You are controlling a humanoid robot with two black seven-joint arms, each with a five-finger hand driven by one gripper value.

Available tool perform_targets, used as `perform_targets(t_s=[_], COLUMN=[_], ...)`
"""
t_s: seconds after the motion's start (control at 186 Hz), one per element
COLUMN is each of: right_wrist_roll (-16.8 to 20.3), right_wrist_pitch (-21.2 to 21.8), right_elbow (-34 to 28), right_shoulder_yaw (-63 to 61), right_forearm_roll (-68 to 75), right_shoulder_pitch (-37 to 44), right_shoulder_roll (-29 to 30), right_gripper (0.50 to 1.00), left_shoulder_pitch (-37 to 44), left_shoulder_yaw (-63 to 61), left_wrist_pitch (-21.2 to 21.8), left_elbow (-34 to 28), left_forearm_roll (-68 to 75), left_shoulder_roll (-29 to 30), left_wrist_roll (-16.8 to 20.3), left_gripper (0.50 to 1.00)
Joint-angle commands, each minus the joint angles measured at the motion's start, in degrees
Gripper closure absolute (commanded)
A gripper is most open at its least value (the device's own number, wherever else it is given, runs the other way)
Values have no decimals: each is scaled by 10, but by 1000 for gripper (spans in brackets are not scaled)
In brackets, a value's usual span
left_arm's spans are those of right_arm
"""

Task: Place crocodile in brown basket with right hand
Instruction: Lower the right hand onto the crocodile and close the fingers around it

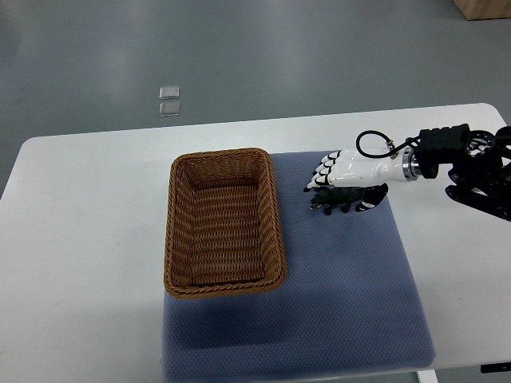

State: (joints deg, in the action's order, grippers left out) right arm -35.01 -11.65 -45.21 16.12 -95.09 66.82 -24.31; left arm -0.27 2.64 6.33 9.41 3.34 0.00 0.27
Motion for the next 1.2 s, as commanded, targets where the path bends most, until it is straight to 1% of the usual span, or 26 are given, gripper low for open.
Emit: perform_targets(t_s=[0.0, 0.354, 0.638, 0.745, 0.89, 1.142, 1.196], right_wrist_roll=[0, 0, 0, 0, 0, 0, 0], right_wrist_pitch=[-3, -14, -24, -43, -46, -48, -48], right_elbow=[0, 10, 28, 29, 36, 45, 46], right_shoulder_yaw=[8, 10, 11, 11, 20, 20, 21], right_forearm_roll=[-7, -35, -36, -36, -36, -37, -37], right_shoulder_pitch=[0, 0, -4, -6, -7, -11, -11], right_shoulder_roll=[1, 6, 24, 24, 24, 27, 30], right_gripper=[611, 617, 628, 630, 632, 677, 697], left_shoulder_pitch=[0, 0, 0, 0, 0, 0, 0], left_shoulder_yaw=[0, 0, 0, 0, 0, 0, 0], left_wrist_pitch=[0, 0, 0, 0, 0, 0, 0], left_elbow=[0, 0, 0, 0, 0, 0, 0], left_forearm_roll=[0, 0, 0, 0, 0, 0, 0], left_shoulder_roll=[0, 0, 0, 0, 0, 0, 0], left_wrist_roll=[0, 0, 0, 0, 0, 0, 0], left_gripper=[500, 500, 500, 500, 500, 500, 500])
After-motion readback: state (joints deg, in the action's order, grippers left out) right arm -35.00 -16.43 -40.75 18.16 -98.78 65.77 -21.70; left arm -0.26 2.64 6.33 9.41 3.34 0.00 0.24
